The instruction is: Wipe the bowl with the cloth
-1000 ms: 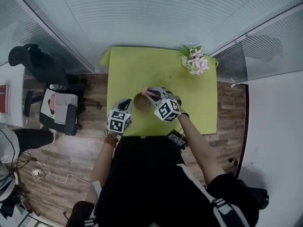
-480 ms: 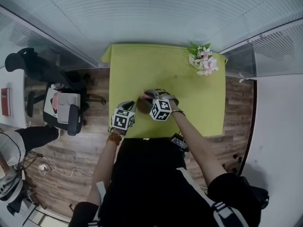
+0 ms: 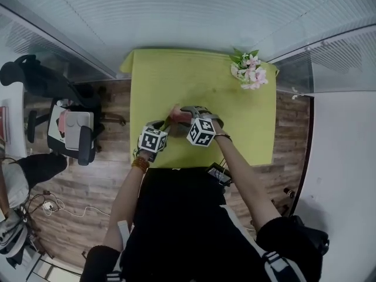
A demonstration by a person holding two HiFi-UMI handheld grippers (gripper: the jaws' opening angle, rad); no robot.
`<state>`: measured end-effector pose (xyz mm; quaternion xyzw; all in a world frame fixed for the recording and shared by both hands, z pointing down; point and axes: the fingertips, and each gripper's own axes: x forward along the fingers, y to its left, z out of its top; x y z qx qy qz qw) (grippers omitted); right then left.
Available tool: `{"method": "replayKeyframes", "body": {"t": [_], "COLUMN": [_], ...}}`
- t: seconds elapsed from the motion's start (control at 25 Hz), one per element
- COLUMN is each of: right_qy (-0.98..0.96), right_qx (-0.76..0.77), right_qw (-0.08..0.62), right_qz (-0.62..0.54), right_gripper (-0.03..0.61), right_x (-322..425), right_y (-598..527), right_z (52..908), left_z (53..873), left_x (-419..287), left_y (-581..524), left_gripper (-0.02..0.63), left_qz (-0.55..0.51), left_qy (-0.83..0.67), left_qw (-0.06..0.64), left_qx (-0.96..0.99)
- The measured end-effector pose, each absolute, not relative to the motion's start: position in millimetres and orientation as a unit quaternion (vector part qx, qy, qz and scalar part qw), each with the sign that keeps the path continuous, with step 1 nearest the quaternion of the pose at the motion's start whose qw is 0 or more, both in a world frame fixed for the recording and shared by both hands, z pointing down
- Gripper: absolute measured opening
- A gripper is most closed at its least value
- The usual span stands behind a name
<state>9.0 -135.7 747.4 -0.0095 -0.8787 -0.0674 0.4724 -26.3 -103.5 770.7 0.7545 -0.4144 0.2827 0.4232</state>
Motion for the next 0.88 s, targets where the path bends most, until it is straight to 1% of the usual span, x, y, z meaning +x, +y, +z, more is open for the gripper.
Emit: {"method": "replayKeyframes", "body": {"t": [0.16, 0.36, 0.48, 0.56, 0.6, 0.64, 0.76, 0.88], "right_qy": [-0.892, -0.888, -0.879, -0.875, -0.873, -0.87, -0.864, -0.88], "right_qx": [-0.005, 0.003, 0.038, 0.055, 0.059, 0.06, 0.049, 0.055], "right_qw": [0.451, 0.459, 0.475, 0.48, 0.482, 0.486, 0.493, 0.46], "right_qz": [-0.038, -0.013, 0.009, 0.038, 0.051, 0.061, 0.094, 0.104], "right_gripper": [0.222, 0.207, 0.135, 0.098, 0.09, 0.085, 0.066, 0.048], "right_x": [2.7, -11.9, -10.5, -8.4, -7.4, -6.5, -5.1, -11.1], "right_y": [-138.5, -137.3, -143.4, -145.6, -146.0, -145.9, -140.8, -134.3], "right_z": [739.6, 766.8, 782.4, 790.0, 792.0, 793.1, 791.0, 765.5], "left_z": [777.1, 785.3, 792.3, 798.1, 800.0, 800.6, 795.4, 773.0], "left_x": [-20.1, -17.9, -16.7, -16.3, -16.9, -18.5, -28.8, -42.8], "left_y": [-105.5, -107.6, -107.4, -106.3, -106.5, -107.3, -108.8, -109.8], "left_gripper": [0.127, 0.115, 0.115, 0.115, 0.103, 0.075, 0.052, 0.029], "left_qz": [0.29, 0.295, 0.307, 0.311, 0.307, 0.299, 0.269, 0.242], "left_qy": [-0.406, -0.405, -0.407, -0.412, -0.418, -0.423, -0.431, -0.449], "left_qw": [0.431, 0.445, 0.444, 0.447, 0.452, 0.461, 0.491, 0.479], "left_qx": [0.752, 0.742, 0.737, 0.731, 0.726, 0.72, 0.708, 0.715]}}
